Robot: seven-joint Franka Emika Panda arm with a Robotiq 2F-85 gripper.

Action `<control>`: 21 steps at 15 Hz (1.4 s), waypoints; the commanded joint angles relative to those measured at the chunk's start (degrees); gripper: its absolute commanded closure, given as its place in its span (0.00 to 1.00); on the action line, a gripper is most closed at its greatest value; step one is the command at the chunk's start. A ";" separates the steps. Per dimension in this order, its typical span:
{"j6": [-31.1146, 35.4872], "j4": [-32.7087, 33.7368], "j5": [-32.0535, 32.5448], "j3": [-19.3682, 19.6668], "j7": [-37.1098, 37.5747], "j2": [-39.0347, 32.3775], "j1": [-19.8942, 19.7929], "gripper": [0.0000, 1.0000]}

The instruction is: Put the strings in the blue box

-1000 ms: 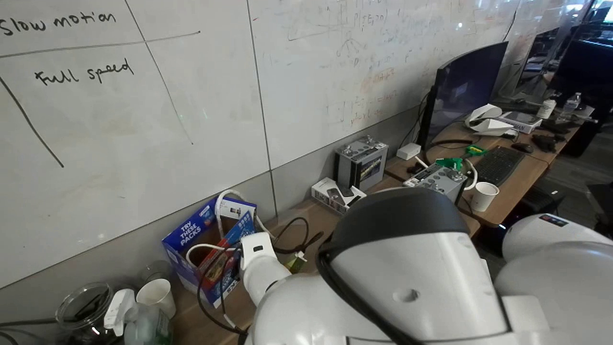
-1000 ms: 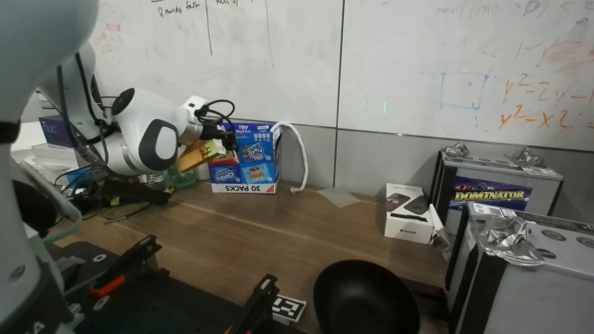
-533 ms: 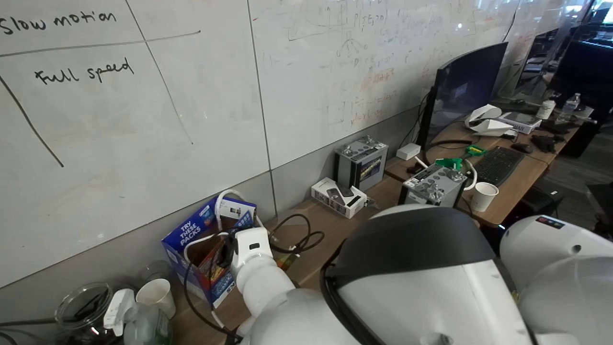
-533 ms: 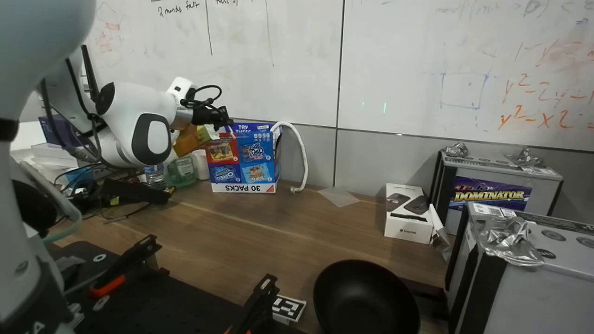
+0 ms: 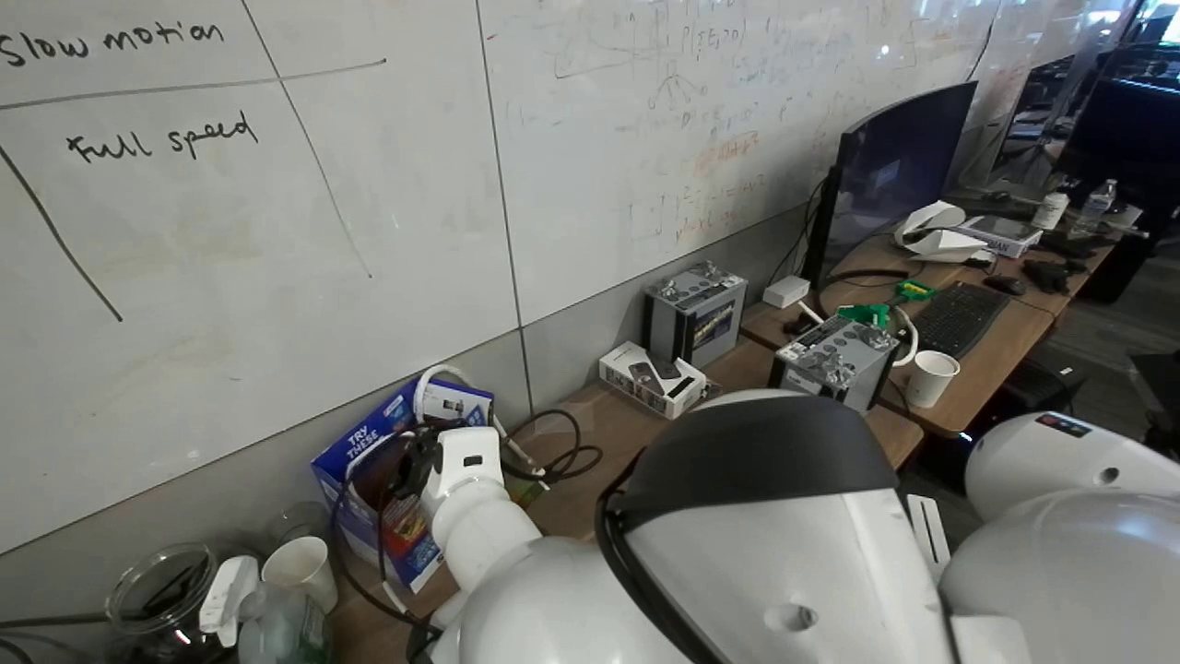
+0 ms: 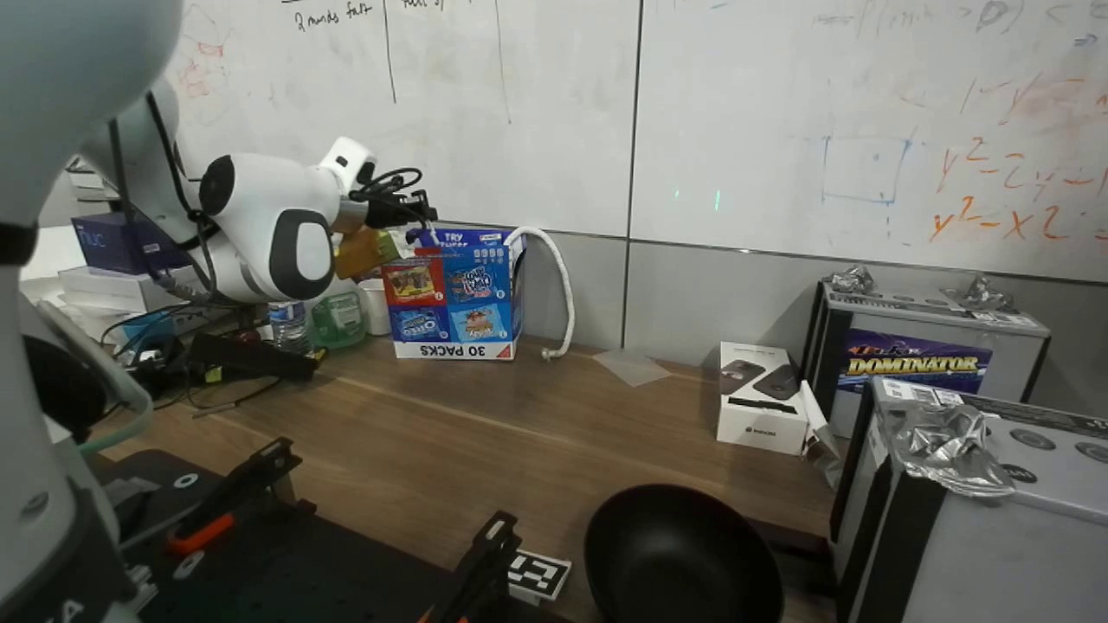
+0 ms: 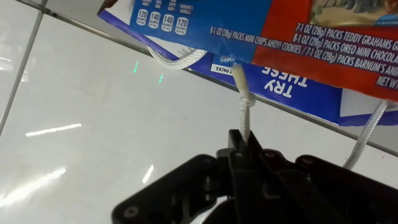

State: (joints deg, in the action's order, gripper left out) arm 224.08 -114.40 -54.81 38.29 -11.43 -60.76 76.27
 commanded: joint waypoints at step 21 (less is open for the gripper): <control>-26.99 26.22 26.04 -11.01 10.64 -1.65 -30.96 0.71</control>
State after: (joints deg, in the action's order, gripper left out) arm 201.09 -89.69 -30.65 29.12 -0.91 -63.85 47.78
